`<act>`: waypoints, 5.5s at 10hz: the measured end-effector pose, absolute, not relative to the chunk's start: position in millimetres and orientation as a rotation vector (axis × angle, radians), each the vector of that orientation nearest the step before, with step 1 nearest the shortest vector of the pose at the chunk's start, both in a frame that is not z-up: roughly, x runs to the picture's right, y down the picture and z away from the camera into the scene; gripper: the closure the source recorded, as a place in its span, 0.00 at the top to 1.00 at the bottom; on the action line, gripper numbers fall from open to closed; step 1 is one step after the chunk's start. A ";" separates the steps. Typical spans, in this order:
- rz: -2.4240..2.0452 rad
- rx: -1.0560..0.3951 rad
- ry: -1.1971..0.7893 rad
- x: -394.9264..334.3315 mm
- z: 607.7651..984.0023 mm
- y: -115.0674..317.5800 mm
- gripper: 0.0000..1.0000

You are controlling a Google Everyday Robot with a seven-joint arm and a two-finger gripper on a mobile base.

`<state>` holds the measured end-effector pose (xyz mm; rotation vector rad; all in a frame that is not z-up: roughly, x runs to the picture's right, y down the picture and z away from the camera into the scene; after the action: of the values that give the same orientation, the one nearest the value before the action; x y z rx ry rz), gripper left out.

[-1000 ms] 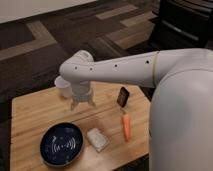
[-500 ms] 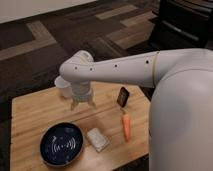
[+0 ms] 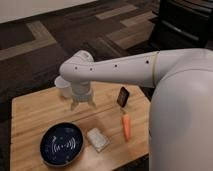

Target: Move the arm in a circular motion

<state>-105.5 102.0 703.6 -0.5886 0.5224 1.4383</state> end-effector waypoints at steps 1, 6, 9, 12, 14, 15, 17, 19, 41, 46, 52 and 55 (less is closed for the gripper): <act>1.438 -0.589 0.522 -105.5 703.6 102.0 0.65; 1.438 -0.589 0.522 -105.5 703.6 102.0 0.65; 1.424 -0.574 0.528 -106.4 700.9 102.6 0.65; 1.296 -0.539 0.504 -139.7 680.0 103.1 0.65; 1.094 -0.554 0.456 -193.3 653.6 109.1 0.65; 1.007 -0.570 0.437 -217.4 646.9 112.2 0.65; 0.829 -0.587 0.390 -266.4 646.1 109.1 0.65; 0.667 -0.571 0.340 -309.5 660.7 91.1 0.65; 1.223 -0.331 0.554 -6.2 622.1 53.2 0.65; 0.820 -0.567 0.374 -213.5 538.7 155.5 0.65; 0.440 -0.602 0.221 -352.2 575.4 134.3 0.65; 0.408 -0.613 0.206 -356.9 614.1 102.7 0.65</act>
<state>-356.9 102.7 614.1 -0.6134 0.2060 0.4081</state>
